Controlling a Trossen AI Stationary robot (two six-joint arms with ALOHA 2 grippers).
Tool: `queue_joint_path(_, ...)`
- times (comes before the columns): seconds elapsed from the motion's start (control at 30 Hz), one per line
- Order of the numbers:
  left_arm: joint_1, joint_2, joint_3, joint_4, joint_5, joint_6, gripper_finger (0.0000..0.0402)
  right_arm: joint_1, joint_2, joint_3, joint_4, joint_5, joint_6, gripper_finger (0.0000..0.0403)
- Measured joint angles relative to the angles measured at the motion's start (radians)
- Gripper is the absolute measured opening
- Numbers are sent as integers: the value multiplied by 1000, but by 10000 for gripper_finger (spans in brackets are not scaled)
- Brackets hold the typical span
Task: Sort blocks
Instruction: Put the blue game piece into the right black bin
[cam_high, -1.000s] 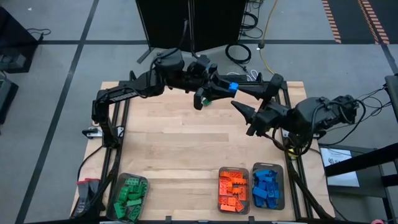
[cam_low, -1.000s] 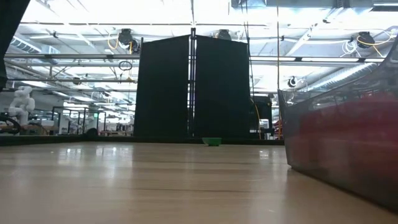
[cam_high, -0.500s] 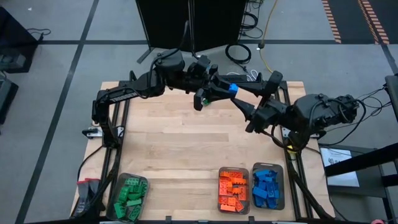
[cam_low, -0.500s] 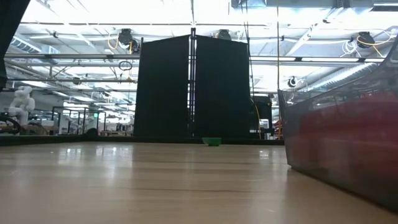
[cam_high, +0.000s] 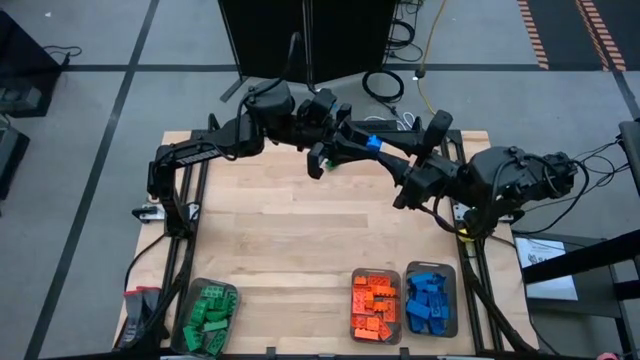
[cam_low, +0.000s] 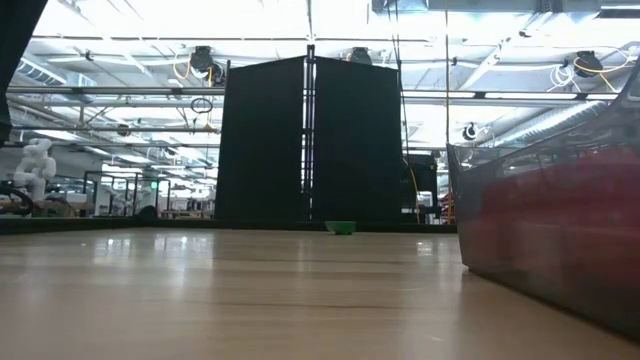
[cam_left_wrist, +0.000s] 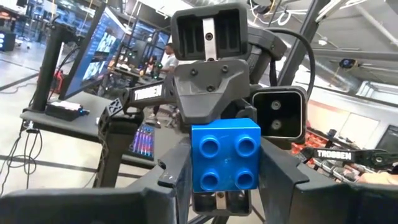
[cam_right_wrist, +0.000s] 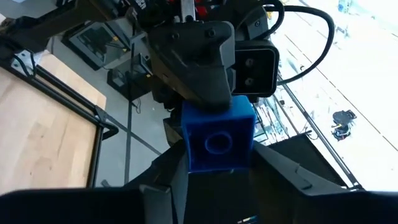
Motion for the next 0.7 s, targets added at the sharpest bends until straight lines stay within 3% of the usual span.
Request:
queue_joint_path(0.13,0,0,0,-2,0,0,126,0,0,0,1,-13,-1,129)
queue_joint_path(0.47,0,-1,0,-8,-5,10,126,-11,0,0,6,-22,3,198)
queue_joint_path(0.7,0,-1,0,-10,-11,9,126,-11,0,0,6,-23,-35,202)
